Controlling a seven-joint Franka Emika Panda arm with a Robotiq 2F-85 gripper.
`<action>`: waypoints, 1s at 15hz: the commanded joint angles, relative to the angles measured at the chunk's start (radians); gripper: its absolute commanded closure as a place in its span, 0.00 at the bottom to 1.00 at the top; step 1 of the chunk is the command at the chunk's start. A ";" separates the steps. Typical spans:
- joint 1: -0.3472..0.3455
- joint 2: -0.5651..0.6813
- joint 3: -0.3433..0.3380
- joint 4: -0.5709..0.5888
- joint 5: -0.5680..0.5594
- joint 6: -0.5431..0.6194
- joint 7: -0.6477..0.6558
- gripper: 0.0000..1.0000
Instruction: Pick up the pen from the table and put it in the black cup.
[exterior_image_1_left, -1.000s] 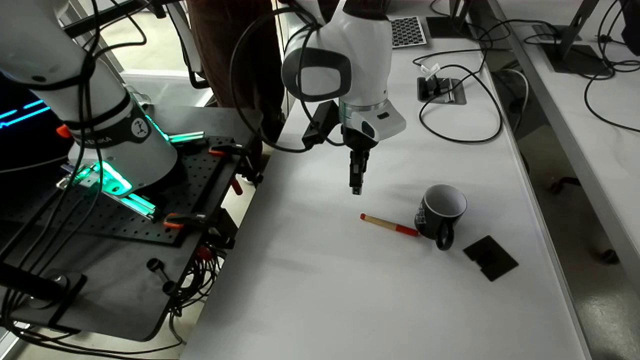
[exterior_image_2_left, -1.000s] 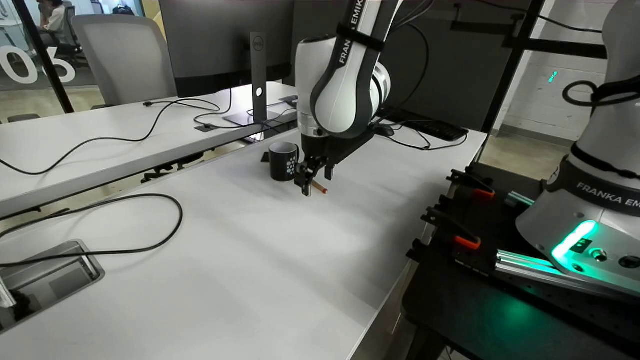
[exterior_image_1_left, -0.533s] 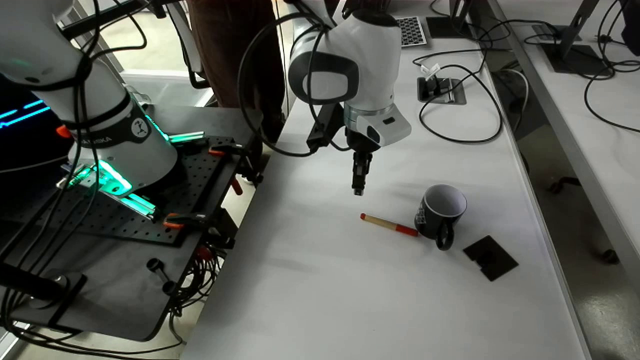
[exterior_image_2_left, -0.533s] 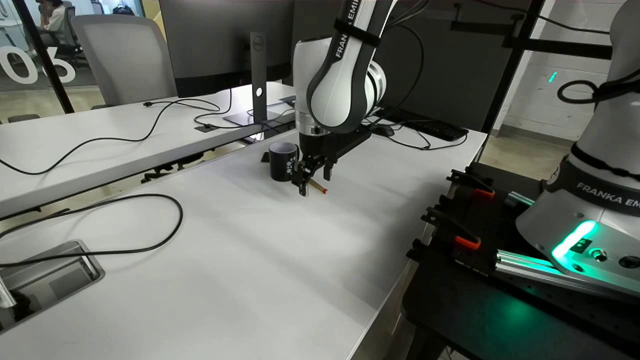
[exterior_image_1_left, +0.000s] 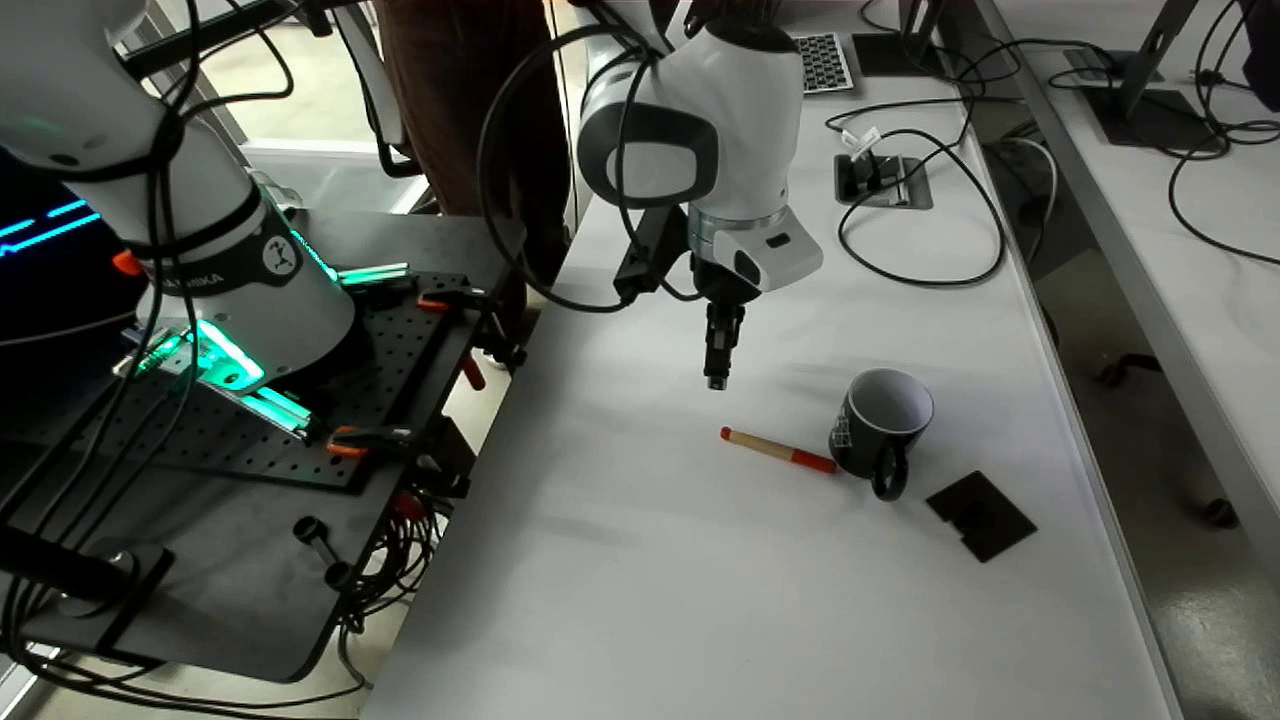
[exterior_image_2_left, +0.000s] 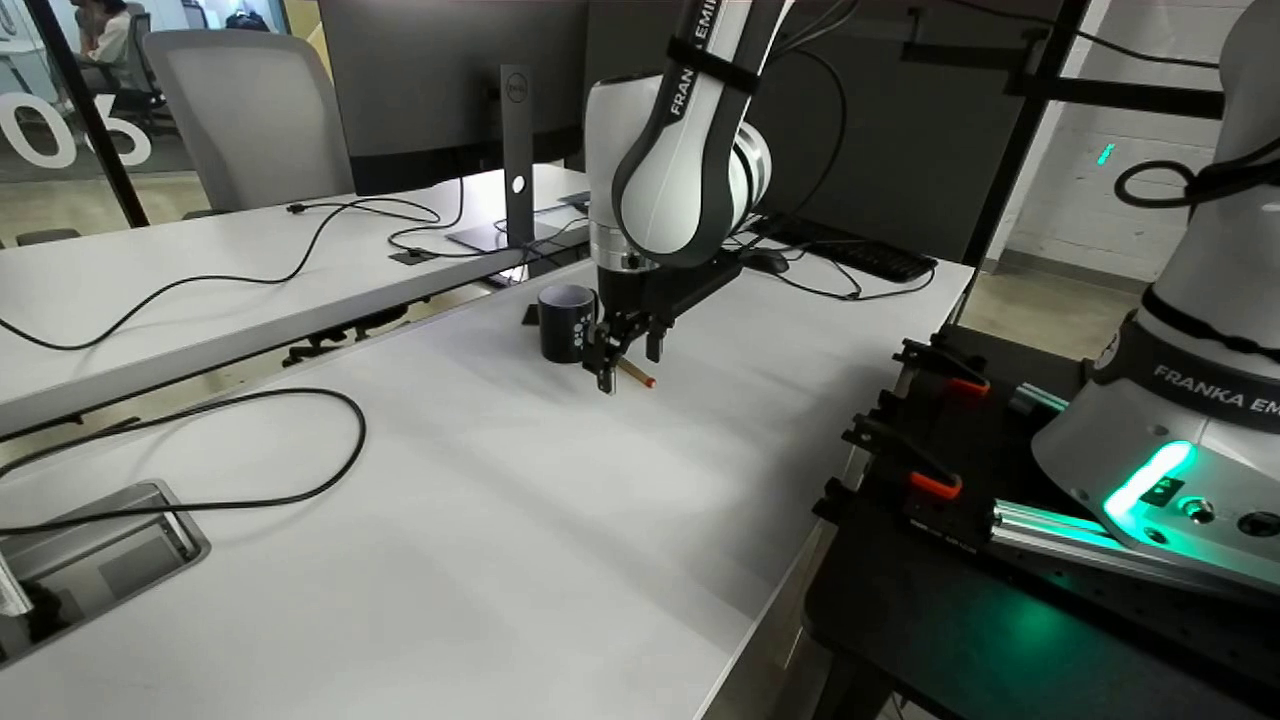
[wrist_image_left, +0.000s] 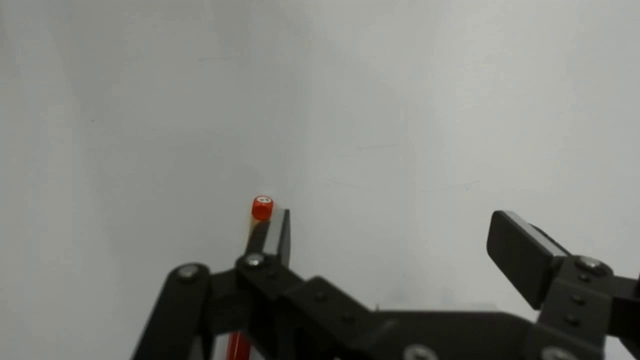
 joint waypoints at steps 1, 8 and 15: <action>-0.015 0.000 0.011 0.002 -0.026 0.003 0.026 0.00; -0.022 0.006 0.029 0.000 0.003 0.050 0.078 0.00; 0.029 0.008 -0.030 0.000 -0.019 0.036 0.131 0.00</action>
